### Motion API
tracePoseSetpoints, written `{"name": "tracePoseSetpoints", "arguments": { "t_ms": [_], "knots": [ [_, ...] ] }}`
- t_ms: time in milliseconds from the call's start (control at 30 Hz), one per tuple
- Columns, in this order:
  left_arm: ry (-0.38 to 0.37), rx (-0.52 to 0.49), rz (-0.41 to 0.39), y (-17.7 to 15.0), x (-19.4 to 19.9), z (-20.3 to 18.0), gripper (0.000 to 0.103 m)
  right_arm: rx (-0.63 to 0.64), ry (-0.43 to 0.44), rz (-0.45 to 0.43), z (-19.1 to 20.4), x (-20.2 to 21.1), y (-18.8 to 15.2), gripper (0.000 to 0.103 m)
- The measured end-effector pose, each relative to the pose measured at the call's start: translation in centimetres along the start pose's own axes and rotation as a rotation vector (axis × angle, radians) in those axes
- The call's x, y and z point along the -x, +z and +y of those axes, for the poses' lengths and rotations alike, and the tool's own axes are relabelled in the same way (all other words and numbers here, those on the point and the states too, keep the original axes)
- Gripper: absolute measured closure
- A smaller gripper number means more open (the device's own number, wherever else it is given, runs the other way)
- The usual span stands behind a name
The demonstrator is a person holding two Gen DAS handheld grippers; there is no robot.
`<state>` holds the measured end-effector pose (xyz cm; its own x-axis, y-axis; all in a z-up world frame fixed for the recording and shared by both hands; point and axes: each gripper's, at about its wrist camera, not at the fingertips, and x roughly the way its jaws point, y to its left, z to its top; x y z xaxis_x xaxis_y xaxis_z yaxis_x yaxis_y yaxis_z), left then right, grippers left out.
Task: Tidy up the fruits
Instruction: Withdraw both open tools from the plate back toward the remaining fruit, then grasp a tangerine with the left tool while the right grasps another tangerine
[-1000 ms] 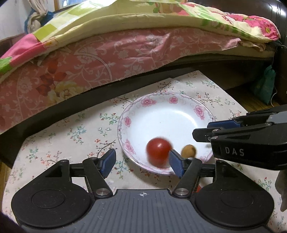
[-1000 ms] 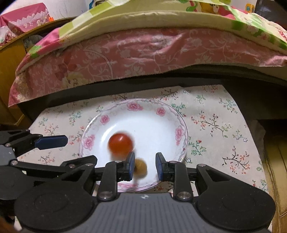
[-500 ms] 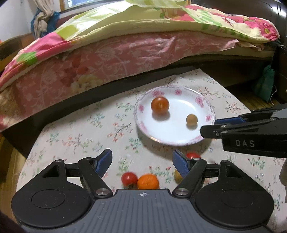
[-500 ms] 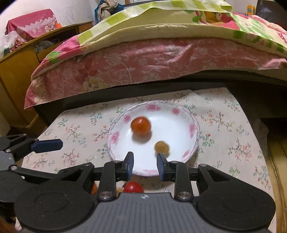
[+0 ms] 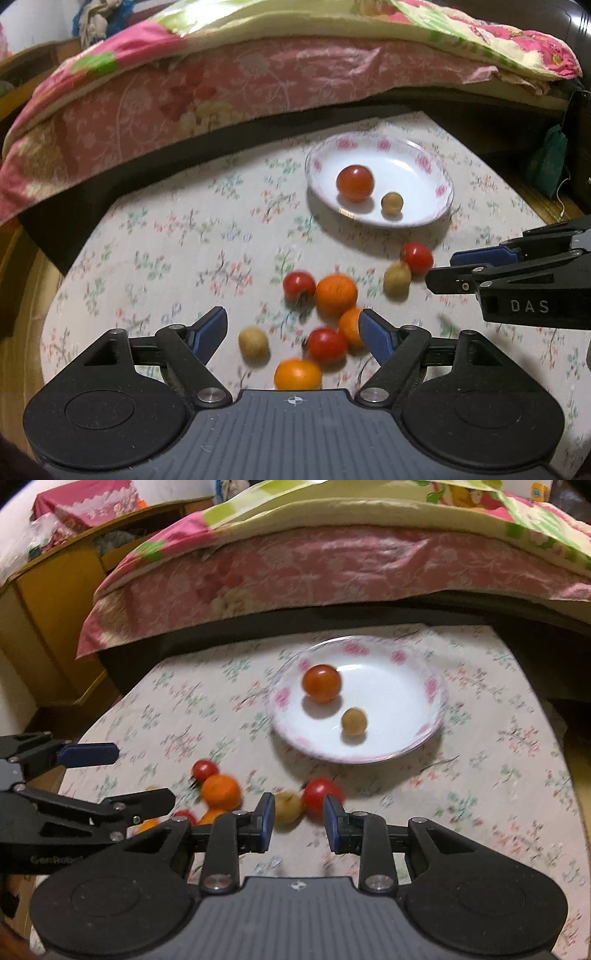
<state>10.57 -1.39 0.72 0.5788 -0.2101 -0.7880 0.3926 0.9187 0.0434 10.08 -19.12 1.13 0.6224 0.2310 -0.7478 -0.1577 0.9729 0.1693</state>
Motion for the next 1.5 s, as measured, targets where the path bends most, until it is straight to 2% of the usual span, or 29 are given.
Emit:
{"name": "tracePoseSetpoints", "arguments": {
  "t_ms": [367, 700, 1067, 1300, 1367, 1500],
  "knots": [
    [-0.026, -0.046, 0.057, -2.4, -0.5, 0.2, 0.019, 0.082, 0.079, 0.072, 2.7, -1.5, -1.3, 0.073],
    [-0.060, -0.066, 0.105, -3.1, -1.5, 0.2, 0.018, 0.168, 0.151, 0.145, 4.4, -3.9, -1.9, 0.073],
    [-0.071, -0.062, 0.140, -3.3, -2.5, 0.7, 0.017, 0.191, 0.187, 0.152, 4.6, -6.6, -1.3, 0.070],
    [-0.083, -0.069, 0.140, -3.1, -3.0, 0.6, 0.018, 0.220, 0.202, 0.128, 5.0, -6.9, -1.1, 0.070],
    [-0.082, -0.071, 0.135, -3.1, -3.1, 0.5, 0.019, 0.232, 0.194, 0.126, 5.2, -6.9, -1.1, 0.070],
    [-0.083, -0.056, 0.138, -3.0, -3.5, 0.6, 0.035, 0.245, 0.179, 0.138, 5.3, -6.6, -1.2, 0.072]
  ]
}}
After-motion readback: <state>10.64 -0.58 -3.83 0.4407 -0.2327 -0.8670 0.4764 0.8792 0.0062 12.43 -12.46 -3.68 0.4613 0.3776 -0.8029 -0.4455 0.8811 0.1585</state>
